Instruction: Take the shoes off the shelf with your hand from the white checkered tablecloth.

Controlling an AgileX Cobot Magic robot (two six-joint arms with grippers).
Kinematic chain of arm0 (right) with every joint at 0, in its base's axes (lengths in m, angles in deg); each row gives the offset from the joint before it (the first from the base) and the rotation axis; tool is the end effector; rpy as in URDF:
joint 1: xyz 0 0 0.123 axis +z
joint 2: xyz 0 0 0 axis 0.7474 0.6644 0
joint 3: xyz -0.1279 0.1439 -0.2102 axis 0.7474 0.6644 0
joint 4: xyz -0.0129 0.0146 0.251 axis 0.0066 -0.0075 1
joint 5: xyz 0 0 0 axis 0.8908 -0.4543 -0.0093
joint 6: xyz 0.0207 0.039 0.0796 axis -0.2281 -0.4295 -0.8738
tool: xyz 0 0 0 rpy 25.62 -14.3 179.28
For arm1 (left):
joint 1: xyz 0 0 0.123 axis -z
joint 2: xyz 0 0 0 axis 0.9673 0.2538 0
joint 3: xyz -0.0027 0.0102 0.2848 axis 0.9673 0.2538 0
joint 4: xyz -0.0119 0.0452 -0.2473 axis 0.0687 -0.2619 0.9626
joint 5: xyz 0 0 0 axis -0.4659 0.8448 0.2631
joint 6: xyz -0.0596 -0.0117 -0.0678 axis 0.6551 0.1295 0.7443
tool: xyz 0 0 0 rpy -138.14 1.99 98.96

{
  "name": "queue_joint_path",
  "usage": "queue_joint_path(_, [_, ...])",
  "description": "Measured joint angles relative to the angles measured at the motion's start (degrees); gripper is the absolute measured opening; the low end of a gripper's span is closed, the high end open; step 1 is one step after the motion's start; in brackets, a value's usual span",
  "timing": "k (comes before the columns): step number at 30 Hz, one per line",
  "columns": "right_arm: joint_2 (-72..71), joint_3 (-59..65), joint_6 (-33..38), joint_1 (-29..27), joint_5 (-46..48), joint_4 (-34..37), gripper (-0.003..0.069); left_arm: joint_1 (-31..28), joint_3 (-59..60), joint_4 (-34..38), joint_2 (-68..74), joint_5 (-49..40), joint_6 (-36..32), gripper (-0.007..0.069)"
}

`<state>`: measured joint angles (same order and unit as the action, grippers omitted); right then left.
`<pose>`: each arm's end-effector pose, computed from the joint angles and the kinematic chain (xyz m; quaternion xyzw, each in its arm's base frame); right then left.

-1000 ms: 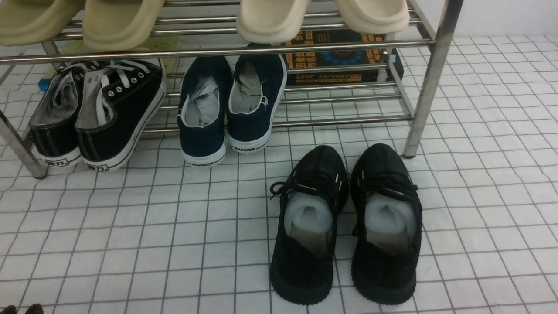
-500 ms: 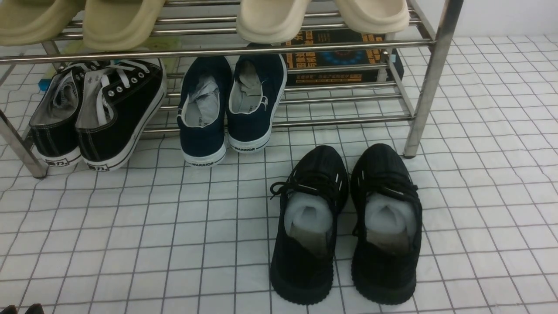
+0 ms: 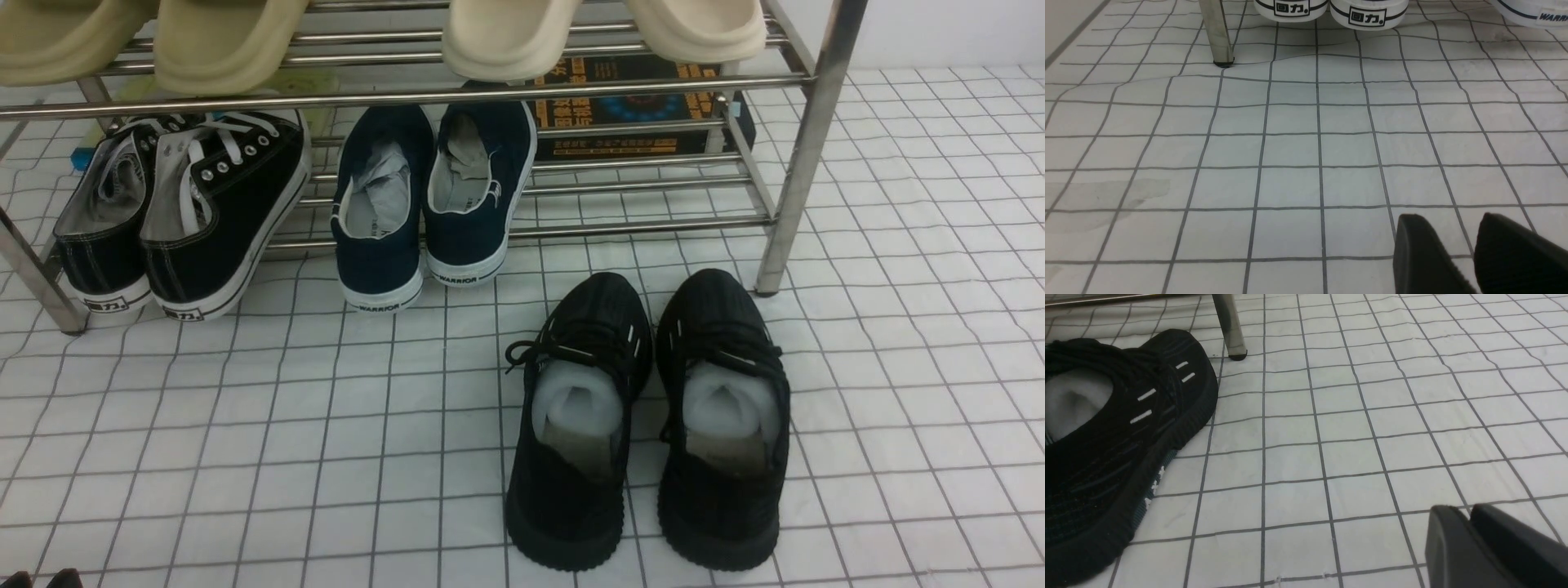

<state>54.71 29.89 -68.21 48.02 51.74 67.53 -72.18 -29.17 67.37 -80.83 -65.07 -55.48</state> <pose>0.0520 -0.0009 0.1741 0.0511 0.8053 0.0291 0.5899 0.0525 0.0023 0.1716 0.0047 0.8049 0.0071 0.5934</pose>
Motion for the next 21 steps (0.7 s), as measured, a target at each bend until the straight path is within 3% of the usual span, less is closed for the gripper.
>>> queue_joint_path(21, [0.0, 0.0, 0.0, 0.0, 0.0, 0.0, 0.0108, 0.0, 0.0, 0.0, 0.0, 0.0, 0.0, 0.0239])
